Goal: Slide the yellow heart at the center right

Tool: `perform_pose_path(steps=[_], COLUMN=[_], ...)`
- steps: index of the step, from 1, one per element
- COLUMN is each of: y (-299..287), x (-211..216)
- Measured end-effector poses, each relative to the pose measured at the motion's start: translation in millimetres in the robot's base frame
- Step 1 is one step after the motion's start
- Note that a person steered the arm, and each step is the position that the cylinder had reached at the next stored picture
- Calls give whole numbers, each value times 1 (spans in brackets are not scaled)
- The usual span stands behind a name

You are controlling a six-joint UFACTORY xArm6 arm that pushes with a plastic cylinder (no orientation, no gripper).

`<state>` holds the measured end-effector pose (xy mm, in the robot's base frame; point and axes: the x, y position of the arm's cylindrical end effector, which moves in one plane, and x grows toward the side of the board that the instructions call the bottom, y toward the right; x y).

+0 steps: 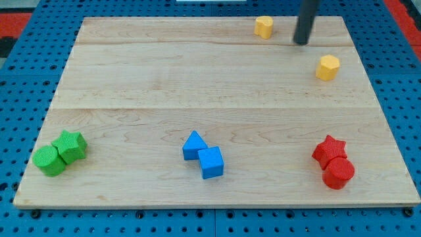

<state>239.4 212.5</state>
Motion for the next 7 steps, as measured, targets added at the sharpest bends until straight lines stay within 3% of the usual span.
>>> perform_pose_path(steps=[1,3,4,5,7], y=[-14,-87,-90,-127,-47], x=[-47,-12,-47,-31,37])
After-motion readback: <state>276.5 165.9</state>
